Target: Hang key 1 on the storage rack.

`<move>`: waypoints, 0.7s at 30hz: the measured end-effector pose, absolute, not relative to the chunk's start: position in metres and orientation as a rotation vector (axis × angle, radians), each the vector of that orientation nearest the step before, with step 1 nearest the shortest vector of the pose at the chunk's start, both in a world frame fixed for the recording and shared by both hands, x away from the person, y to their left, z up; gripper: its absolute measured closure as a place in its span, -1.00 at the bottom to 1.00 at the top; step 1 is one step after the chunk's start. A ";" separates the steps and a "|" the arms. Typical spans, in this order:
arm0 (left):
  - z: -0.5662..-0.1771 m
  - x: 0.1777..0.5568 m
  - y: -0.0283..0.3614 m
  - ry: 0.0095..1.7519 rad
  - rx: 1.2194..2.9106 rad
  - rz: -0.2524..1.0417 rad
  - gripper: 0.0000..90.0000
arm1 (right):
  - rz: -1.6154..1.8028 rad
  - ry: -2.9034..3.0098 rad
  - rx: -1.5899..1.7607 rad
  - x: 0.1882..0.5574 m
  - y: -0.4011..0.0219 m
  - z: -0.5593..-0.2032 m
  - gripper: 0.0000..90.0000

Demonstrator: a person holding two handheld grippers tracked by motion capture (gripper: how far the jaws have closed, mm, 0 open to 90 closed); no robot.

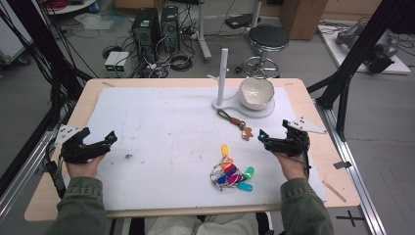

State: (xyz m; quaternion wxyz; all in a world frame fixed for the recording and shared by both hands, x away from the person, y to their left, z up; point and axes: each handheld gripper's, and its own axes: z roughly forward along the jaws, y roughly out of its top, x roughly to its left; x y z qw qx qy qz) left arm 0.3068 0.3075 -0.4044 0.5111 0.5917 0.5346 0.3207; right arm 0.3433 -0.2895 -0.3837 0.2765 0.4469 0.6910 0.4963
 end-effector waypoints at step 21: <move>-0.405 0.307 0.308 1.287 1.418 0.765 -0.96 | 1.298 1.981 1.153 0.381 -0.273 -0.366 -0.99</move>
